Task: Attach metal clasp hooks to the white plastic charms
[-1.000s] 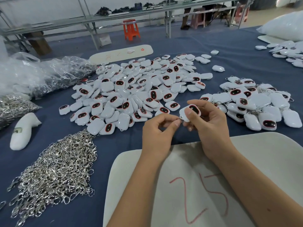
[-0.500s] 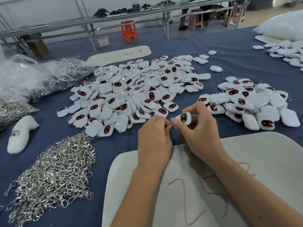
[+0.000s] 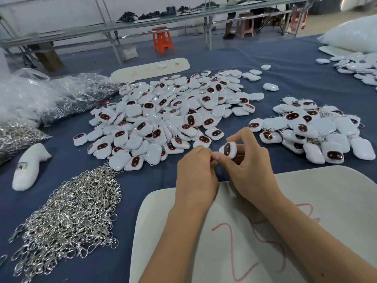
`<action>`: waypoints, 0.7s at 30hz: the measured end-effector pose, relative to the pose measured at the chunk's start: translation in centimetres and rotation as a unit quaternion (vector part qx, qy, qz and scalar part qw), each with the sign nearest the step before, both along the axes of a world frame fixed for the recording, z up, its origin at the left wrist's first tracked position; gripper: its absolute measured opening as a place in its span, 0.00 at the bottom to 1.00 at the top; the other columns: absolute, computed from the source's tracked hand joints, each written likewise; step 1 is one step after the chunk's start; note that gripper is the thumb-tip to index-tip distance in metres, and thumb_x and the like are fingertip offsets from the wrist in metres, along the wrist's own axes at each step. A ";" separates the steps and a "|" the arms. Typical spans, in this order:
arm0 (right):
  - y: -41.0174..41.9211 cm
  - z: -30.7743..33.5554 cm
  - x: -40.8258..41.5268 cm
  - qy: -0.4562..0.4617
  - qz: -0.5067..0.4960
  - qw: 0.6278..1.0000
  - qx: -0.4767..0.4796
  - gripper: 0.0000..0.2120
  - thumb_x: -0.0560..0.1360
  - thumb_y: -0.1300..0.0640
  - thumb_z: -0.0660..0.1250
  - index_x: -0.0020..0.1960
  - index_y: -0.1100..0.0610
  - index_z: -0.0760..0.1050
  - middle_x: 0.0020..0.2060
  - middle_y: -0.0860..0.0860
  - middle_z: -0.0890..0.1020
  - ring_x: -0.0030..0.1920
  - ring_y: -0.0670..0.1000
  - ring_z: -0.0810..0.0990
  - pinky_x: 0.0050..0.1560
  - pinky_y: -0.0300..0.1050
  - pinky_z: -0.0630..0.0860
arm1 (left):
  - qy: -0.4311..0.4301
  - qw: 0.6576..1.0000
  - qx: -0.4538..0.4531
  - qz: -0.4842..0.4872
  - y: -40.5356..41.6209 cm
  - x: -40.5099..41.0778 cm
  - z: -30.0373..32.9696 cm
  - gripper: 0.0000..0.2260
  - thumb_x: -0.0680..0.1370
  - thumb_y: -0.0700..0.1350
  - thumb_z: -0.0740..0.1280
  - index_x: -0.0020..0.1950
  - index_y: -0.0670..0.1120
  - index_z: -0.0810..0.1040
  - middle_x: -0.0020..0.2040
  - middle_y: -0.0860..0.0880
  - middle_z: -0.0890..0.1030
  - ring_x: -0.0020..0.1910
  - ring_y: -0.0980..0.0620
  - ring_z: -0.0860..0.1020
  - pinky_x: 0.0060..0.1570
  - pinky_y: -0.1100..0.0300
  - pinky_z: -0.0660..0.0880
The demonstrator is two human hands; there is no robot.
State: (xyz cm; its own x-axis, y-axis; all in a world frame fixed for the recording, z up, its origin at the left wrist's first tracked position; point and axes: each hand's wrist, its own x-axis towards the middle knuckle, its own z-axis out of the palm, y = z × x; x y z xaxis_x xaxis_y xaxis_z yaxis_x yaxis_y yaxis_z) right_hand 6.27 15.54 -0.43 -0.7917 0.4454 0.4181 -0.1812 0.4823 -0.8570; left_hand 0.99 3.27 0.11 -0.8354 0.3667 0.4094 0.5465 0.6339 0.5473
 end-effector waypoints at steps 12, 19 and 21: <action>0.6 0.5 0.1 0.028 0.133 0.940 -0.312 0.06 0.82 0.60 0.67 0.58 0.54 0.75 0.36 0.55 0.82 0.29 0.51 0.76 0.25 0.39 0.69 | -0.331 0.819 0.461 -0.087 0.4 -0.4 -0.1 0.05 0.76 0.38 0.73 0.45 0.48 0.85 0.48 0.41 0.86 0.48 0.48 0.83 0.54 0.52 0.80; 0.4 0.6 0.1 0.034 0.133 0.943 -0.304 0.11 0.78 0.60 0.70 0.58 0.55 0.74 0.36 0.56 0.84 0.30 0.52 0.77 0.26 0.40 0.70 | -0.330 0.809 0.481 -0.074 0.6 -0.3 0.1 0.05 0.74 0.39 0.72 0.41 0.49 0.84 0.39 0.42 0.84 0.40 0.46 0.80 0.44 0.56 0.77; 0.4 0.6 0.2 0.034 0.127 0.946 -0.296 0.10 0.80 0.64 0.70 0.58 0.56 0.74 0.36 0.56 0.84 0.30 0.52 0.77 0.25 0.40 0.70 | -0.291 0.832 0.469 -0.050 0.6 -0.4 -0.1 0.09 0.76 0.35 0.72 0.40 0.49 0.83 0.37 0.45 0.84 0.37 0.51 0.80 0.40 0.62 0.76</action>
State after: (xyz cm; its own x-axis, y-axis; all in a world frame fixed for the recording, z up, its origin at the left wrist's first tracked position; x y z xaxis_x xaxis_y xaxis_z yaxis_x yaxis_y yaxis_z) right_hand 6.43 15.96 0.22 -0.8853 0.4157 0.2085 -0.2905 -0.1444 -0.9459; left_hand 0.64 3.88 0.04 -0.9770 0.1932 0.0905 0.0391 -0.2551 0.9661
